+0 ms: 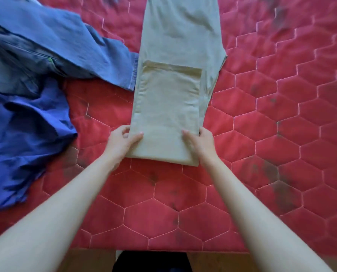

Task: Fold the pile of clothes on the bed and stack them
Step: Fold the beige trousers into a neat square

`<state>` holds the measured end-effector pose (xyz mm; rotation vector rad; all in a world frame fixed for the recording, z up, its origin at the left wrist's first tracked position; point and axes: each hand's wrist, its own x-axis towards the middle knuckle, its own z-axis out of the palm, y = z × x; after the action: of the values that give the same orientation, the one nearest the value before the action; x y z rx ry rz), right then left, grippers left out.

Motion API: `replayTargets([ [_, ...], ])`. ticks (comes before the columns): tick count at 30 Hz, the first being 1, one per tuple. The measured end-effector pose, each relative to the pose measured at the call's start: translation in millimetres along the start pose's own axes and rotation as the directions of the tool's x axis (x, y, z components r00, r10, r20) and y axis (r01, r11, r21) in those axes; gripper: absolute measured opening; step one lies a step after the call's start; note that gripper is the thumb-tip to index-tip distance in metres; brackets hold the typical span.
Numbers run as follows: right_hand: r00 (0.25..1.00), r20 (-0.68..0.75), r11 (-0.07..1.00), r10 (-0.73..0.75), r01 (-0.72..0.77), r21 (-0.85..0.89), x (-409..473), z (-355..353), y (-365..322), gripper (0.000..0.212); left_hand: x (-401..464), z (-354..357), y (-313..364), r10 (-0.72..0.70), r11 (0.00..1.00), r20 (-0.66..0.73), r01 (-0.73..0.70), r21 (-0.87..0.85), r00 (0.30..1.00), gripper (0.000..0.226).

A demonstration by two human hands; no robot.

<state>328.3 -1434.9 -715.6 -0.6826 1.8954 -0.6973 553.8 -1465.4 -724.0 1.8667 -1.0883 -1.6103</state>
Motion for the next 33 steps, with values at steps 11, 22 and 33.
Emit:
replayTargets([
  [11, 0.994, -0.096, 0.998, -0.058, 0.055, -0.028, -103, -6, 83, 0.006, -91, -33, -48, 0.062, 0.997, 0.073, -0.066, 0.044, 0.995, 0.023],
  [22, 0.948, -0.316, 0.973, 0.037, -0.107, -0.206, -171, 17, 103, 0.037, -119, -44, -74, -0.135, 0.973, 0.103, 0.112, 0.204, 0.985, 0.009],
  [33, 0.848, -0.074, 0.600, -0.525, 0.307, -0.738, -27, 36, 17, 0.065, 1, 5, 14, 0.491, 0.398, 0.231, -0.453, 0.798, 0.840, 0.060],
])
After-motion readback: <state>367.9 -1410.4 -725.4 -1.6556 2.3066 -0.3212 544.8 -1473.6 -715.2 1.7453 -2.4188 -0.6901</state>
